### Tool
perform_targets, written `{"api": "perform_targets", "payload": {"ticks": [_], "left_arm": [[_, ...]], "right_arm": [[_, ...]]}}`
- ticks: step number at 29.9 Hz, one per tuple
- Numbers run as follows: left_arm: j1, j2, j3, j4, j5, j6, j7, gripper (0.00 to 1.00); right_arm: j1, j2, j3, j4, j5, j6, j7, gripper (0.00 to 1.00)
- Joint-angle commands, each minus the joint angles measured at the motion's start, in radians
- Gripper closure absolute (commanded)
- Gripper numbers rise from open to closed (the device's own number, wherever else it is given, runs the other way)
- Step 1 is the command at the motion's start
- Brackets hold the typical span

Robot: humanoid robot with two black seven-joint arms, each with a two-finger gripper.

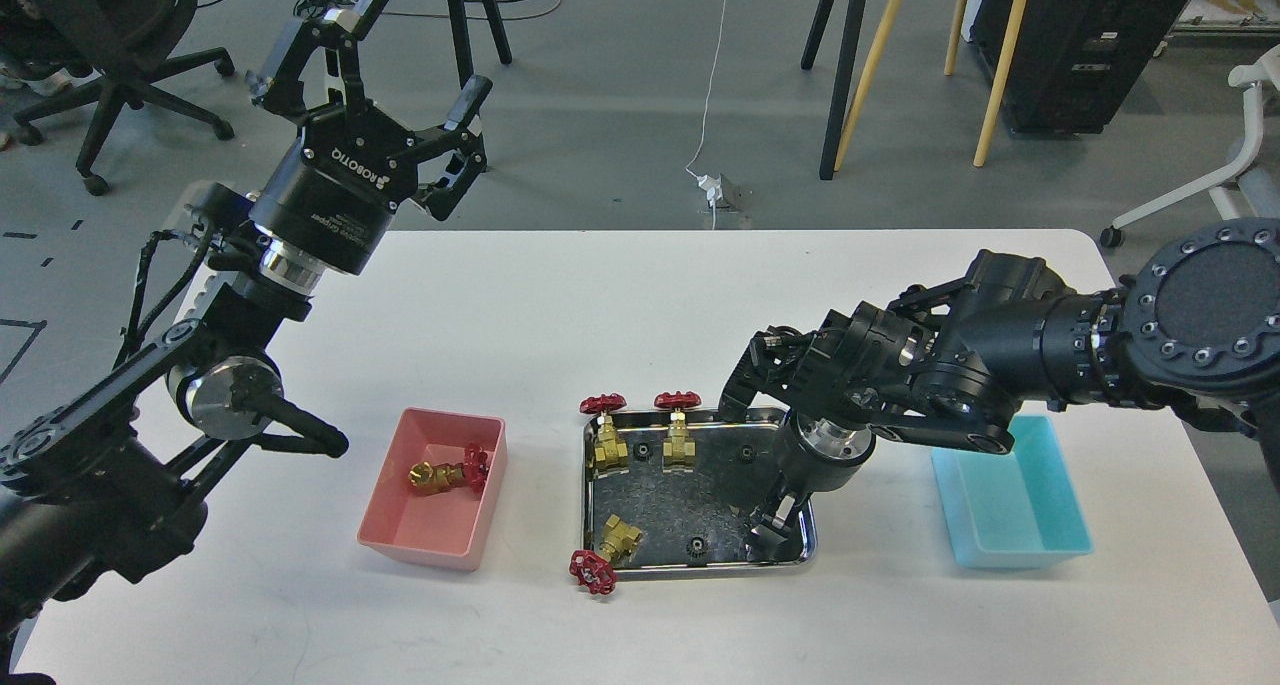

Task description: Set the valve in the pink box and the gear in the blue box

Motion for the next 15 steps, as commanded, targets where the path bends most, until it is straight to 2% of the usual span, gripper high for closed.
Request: {"api": "perform_targets", "payload": {"ticks": [1, 8, 15], "left_arm": [[0.000, 0.000, 0.000, 0.001, 0.000, 0.000, 0.000, 0.06], [0.002, -0.001, 0.000, 0.004, -0.001, 0.000, 0.000, 0.06], [0.002, -0.001, 0.000, 0.004, -0.001, 0.000, 0.000, 0.06]], "right_arm": [[0.000, 0.000, 0.001, 0.000, 0.000, 0.000, 0.000, 0.51], [-0.002, 0.000, 0.000, -0.001, -0.002, 0.000, 0.000, 0.58], [-0.008, 0.000, 0.001, -0.006, 0.000, 0.000, 0.000, 0.69]]}}
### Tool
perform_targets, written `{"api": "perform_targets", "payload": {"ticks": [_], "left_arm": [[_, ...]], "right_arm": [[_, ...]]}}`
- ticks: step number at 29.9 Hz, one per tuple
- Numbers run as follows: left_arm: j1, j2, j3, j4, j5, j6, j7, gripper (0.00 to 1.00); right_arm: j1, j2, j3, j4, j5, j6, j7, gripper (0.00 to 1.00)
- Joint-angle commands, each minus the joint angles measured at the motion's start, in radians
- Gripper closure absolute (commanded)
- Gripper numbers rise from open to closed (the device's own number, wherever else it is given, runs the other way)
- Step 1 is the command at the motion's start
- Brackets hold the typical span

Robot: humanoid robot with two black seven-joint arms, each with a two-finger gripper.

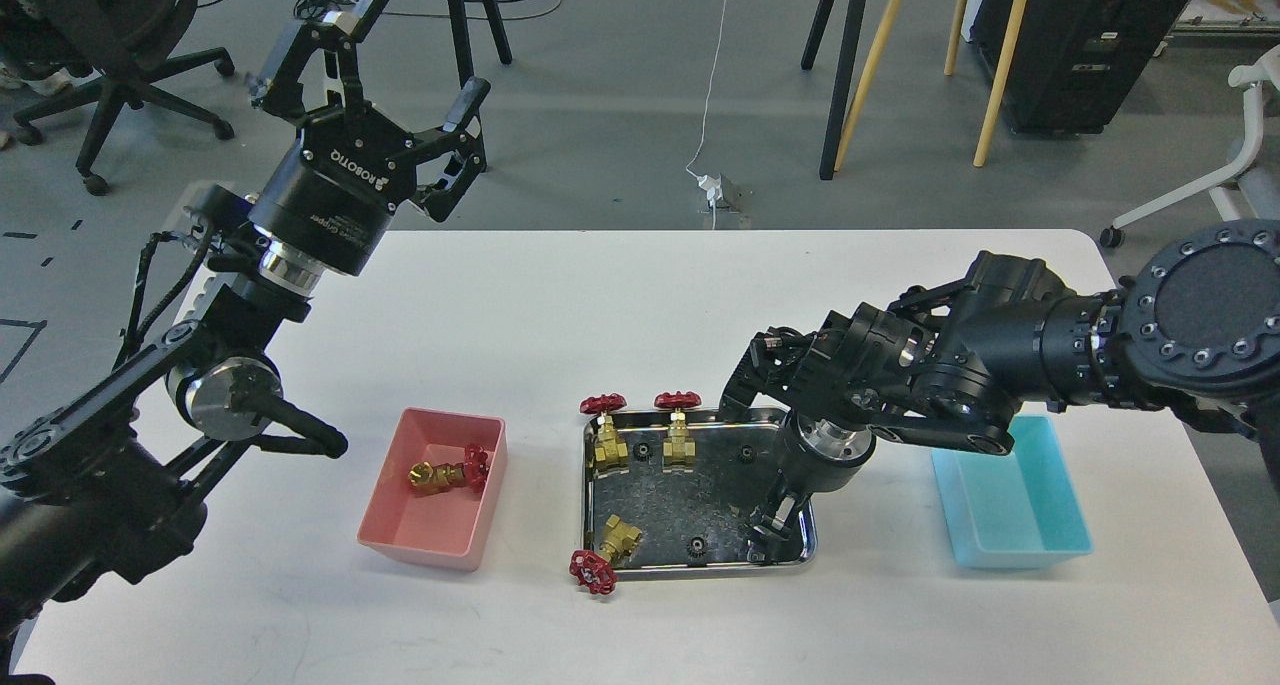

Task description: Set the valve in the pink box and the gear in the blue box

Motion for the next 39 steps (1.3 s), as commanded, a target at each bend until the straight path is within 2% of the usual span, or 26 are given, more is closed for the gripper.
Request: {"api": "perform_targets", "payload": {"ticks": [1, 13, 21, 32, 34, 39], "left_arm": [[0.000, -0.001, 0.000, 0.000, 0.000, 0.000, 0.000, 0.06], [0.012, -0.001, 0.000, 0.001, 0.000, -0.001, 0.000, 0.06], [0.012, -0.001, 0.000, 0.001, 0.000, -0.001, 0.000, 0.06], [0.012, -0.005, 0.000, 0.001, 0.000, -0.001, 0.000, 0.06], [0.012, -0.007, 0.000, 0.001, 0.000, -0.001, 0.000, 0.06], [0.014, -0.005, 0.000, 0.001, 0.000, -0.001, 0.000, 0.06]], "right_arm": [[-0.006, 0.000, 0.001, -0.002, 0.002, 0.000, 0.000, 0.69], [-0.012, 0.000, 0.001, -0.002, 0.002, 0.000, 0.000, 0.76], [-0.009, 0.000, 0.001, -0.002, 0.000, 0.000, 0.000, 0.87], [0.045, 0.000, 0.020, -0.004, 0.003, 0.000, 0.000, 0.89], [0.037, 0.000, 0.020, -0.004, 0.003, 0.000, 0.000, 0.89], [0.017, 0.000, 0.020, -0.019, 0.002, 0.000, -0.005, 0.67]]}}
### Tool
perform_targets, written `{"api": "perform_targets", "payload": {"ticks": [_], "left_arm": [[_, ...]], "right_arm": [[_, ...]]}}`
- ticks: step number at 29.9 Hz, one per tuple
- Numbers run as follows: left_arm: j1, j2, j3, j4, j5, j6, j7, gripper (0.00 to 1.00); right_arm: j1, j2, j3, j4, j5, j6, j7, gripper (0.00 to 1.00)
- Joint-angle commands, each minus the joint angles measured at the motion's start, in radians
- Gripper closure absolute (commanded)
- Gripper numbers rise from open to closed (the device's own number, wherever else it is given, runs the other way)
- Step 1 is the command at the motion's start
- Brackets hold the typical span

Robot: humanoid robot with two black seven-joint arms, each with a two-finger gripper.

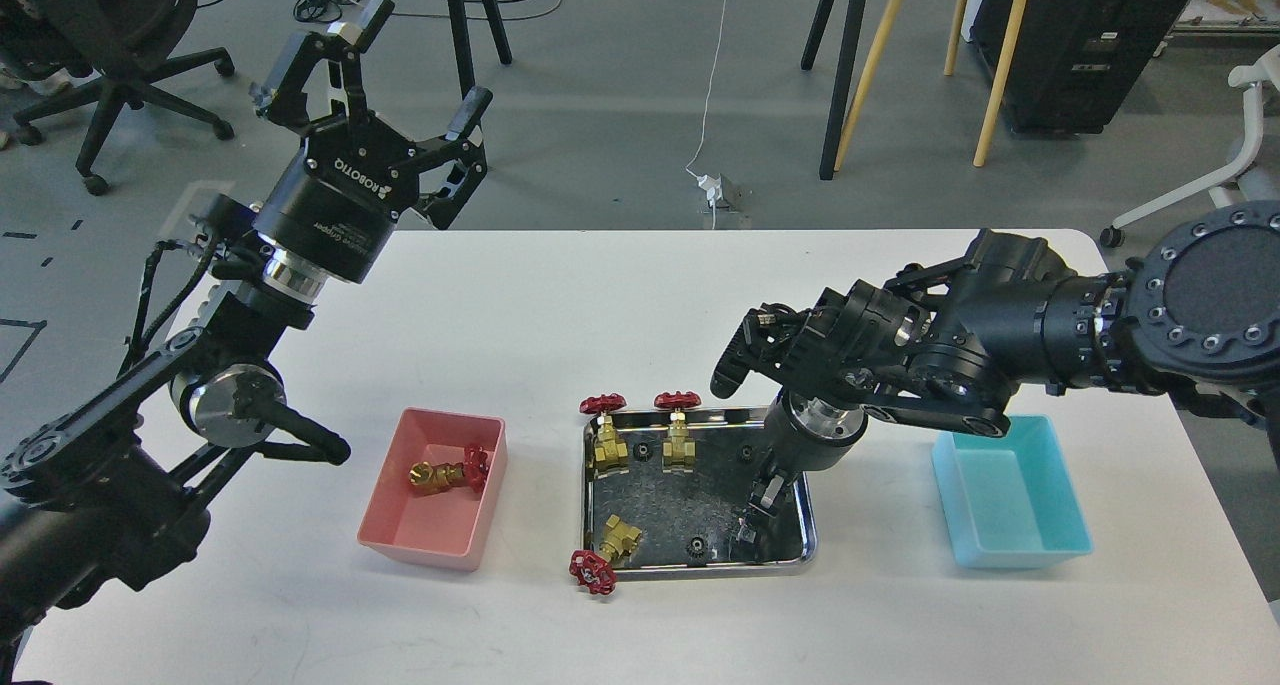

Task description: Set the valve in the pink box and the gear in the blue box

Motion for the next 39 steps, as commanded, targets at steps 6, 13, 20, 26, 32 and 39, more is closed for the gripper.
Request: {"api": "perform_targets", "payload": {"ticks": [6, 13, 20, 26, 32, 39], "left_arm": [[0.005, 0.003, 0.000, 0.001, 0.001, 0.000, 0.000, 0.06], [0.005, 0.001, 0.000, 0.003, 0.001, 0.000, 0.000, 0.06], [0.005, 0.003, 0.000, 0.006, 0.001, 0.000, 0.000, 0.06], [0.006, 0.001, 0.000, 0.011, -0.001, 0.000, 0.000, 0.06], [0.006, 0.001, 0.000, 0.012, -0.001, 0.000, 0.000, 0.06], [0.006, 0.001, 0.000, 0.012, -0.001, 0.000, 0.000, 0.06]], "right_arm": [[-0.026, 0.000, -0.002, -0.008, 0.000, 0.000, -0.002, 0.57], [-0.029, 0.000, 0.000, -0.005, 0.000, 0.000, -0.001, 0.53], [-0.047, 0.000, 0.000, -0.004, 0.000, 0.000, 0.001, 0.54], [-0.047, 0.000, -0.002, -0.002, 0.000, 0.000, 0.001, 0.67], [-0.047, 0.000, 0.000, -0.002, 0.000, 0.000, 0.001, 0.85], [-0.047, 0.000, -0.002, -0.001, 0.000, 0.000, 0.001, 0.93]]}}
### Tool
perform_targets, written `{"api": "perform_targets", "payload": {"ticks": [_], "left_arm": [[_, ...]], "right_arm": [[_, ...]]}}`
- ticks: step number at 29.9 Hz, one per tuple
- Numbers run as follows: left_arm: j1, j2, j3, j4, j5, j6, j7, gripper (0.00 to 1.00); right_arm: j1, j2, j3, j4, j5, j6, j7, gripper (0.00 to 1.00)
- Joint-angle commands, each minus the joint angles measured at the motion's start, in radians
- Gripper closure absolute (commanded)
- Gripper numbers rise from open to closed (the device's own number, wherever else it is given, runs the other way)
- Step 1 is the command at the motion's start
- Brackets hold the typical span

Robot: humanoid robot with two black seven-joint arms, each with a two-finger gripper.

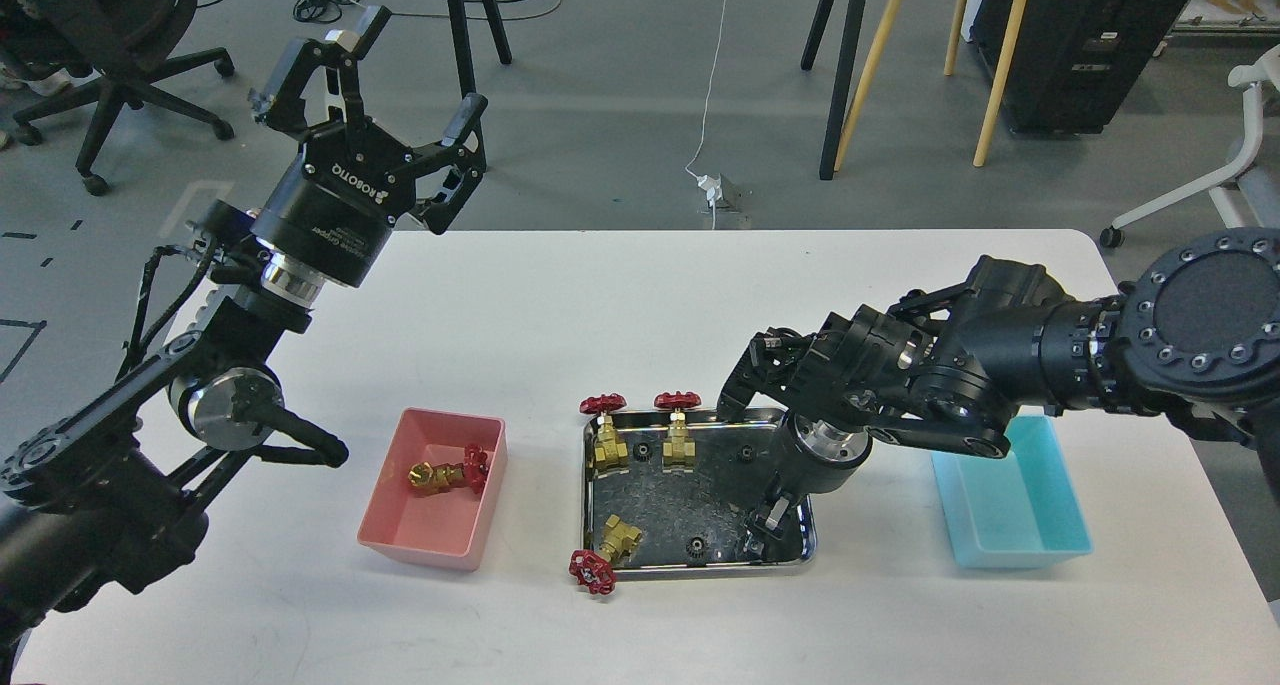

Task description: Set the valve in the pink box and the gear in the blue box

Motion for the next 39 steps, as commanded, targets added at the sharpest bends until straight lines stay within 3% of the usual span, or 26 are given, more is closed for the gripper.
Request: {"api": "perform_targets", "payload": {"ticks": [1, 8, 12, 17, 21, 39], "left_arm": [[0.000, 0.000, 0.000, 0.000, 0.000, 0.000, 0.000, 0.06], [0.000, 0.000, 0.000, 0.000, 0.000, 0.000, 0.000, 0.06], [0.000, 0.000, 0.002, 0.000, 0.000, 0.000, 0.000, 0.06], [0.000, 0.000, 0.000, 0.000, 0.000, -0.012, 0.000, 0.06], [0.000, 0.000, 0.000, 0.012, 0.000, -0.044, 0.000, 0.06], [0.003, -0.008, 0.000, 0.014, -0.001, -0.046, 0.000, 0.06]], "right_arm": [[0.001, 0.000, -0.001, 0.002, 0.000, 0.000, 0.000, 0.93], [0.002, 0.000, -0.001, 0.001, 0.000, 0.000, 0.000, 0.94], [-0.005, 0.000, 0.001, -0.003, 0.000, 0.000, 0.000, 0.74], [-0.005, 0.000, 0.001, -0.006, 0.002, 0.000, 0.001, 0.65], [-0.006, 0.000, 0.001, -0.006, 0.002, 0.000, 0.001, 0.62], [-0.014, 0.000, 0.019, -0.029, 0.014, 0.000, 0.003, 0.62]]}}
